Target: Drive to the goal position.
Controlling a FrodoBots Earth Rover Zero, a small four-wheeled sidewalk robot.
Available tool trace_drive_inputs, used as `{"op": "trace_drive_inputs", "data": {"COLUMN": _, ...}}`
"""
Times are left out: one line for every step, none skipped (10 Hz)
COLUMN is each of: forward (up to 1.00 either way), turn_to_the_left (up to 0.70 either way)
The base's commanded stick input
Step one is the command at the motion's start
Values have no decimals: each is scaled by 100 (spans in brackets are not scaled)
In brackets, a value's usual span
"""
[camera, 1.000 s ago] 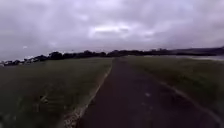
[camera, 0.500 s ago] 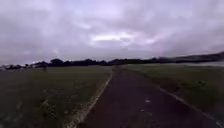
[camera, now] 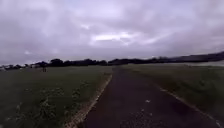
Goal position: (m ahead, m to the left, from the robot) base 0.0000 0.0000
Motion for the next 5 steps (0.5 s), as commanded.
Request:
{"op": "trace_drive_inputs", "data": {"forward": 85, "turn_to_the_left": 0}}
{"op": "trace_drive_inputs", "data": {"forward": 85, "turn_to_the_left": 0}}
{"op": "trace_drive_inputs", "data": {"forward": 85, "turn_to_the_left": 0}}
{"op": "trace_drive_inputs", "data": {"forward": 58, "turn_to_the_left": 0}}
{"op": "trace_drive_inputs", "data": {"forward": 18, "turn_to_the_left": 0}}
